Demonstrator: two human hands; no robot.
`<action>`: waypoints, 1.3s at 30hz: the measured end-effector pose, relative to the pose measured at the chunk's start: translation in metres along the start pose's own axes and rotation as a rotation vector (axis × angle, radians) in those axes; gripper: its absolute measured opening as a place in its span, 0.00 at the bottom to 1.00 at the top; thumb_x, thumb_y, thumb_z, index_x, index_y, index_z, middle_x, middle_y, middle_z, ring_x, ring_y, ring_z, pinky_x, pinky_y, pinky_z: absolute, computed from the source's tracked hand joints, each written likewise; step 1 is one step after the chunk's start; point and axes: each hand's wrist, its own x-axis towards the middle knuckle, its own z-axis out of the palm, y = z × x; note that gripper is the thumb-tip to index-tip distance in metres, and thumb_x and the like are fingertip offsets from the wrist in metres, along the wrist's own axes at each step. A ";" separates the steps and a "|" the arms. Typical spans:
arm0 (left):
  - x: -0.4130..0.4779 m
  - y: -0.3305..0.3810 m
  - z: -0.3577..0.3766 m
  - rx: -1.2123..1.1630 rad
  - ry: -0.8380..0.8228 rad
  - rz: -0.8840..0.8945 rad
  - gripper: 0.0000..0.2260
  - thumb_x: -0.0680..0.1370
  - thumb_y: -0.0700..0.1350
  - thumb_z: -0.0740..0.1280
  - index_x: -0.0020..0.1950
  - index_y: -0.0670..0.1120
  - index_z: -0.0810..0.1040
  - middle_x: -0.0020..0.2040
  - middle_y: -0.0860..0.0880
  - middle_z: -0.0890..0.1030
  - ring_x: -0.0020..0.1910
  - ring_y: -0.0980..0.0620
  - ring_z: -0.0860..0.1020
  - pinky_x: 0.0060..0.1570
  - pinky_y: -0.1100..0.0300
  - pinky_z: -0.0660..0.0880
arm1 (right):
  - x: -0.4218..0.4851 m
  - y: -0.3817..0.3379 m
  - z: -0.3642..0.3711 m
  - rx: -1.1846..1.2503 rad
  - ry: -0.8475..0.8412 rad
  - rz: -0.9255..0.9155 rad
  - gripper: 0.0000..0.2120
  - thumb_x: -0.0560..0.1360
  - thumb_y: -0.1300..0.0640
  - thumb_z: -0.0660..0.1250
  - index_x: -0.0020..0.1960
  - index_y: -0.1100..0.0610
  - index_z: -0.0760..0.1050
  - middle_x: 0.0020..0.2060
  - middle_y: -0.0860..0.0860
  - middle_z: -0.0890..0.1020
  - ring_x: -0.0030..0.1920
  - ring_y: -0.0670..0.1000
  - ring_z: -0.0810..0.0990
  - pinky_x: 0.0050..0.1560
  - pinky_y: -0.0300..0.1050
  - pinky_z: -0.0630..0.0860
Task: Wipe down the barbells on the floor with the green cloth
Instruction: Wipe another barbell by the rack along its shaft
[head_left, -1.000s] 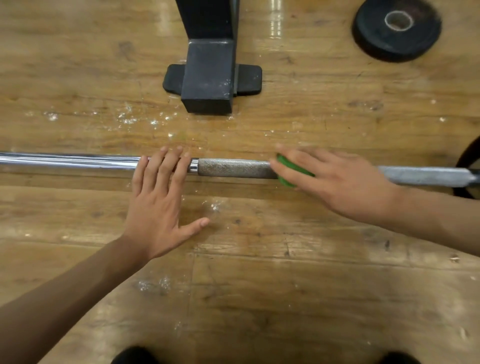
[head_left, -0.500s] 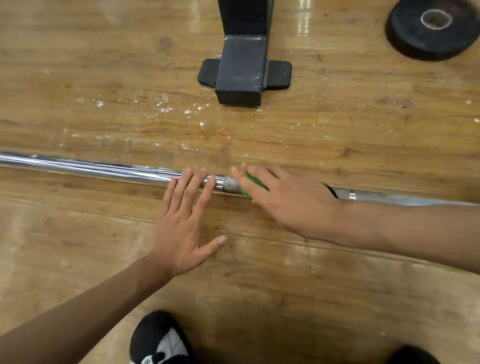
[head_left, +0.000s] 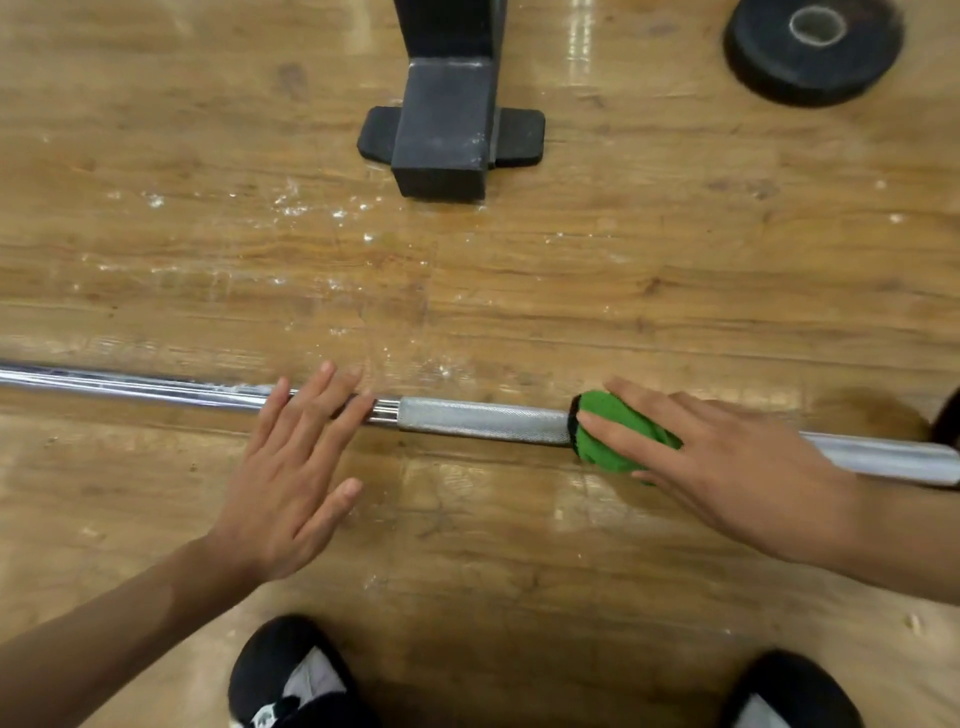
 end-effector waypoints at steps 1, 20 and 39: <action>-0.003 0.001 0.001 0.013 -0.008 0.006 0.32 0.87 0.60 0.44 0.83 0.39 0.59 0.84 0.40 0.59 0.84 0.38 0.54 0.80 0.36 0.49 | -0.006 -0.002 0.002 -0.007 -0.037 0.002 0.42 0.73 0.54 0.76 0.82 0.49 0.60 0.76 0.61 0.70 0.55 0.63 0.83 0.29 0.55 0.82; -0.048 -0.005 -0.008 0.262 -0.099 -0.220 0.35 0.86 0.61 0.44 0.85 0.38 0.46 0.85 0.38 0.48 0.84 0.38 0.49 0.81 0.38 0.50 | 0.092 -0.086 -0.001 -0.028 -0.108 -0.231 0.34 0.77 0.64 0.42 0.84 0.54 0.48 0.80 0.69 0.55 0.54 0.65 0.79 0.32 0.54 0.76; -0.046 -0.063 -0.049 0.404 -0.221 -0.074 0.39 0.84 0.65 0.51 0.85 0.39 0.50 0.86 0.41 0.50 0.85 0.40 0.49 0.81 0.39 0.53 | 0.098 -0.075 0.005 -0.057 -0.052 -0.098 0.56 0.60 0.70 0.74 0.83 0.55 0.53 0.70 0.63 0.73 0.47 0.61 0.81 0.27 0.49 0.77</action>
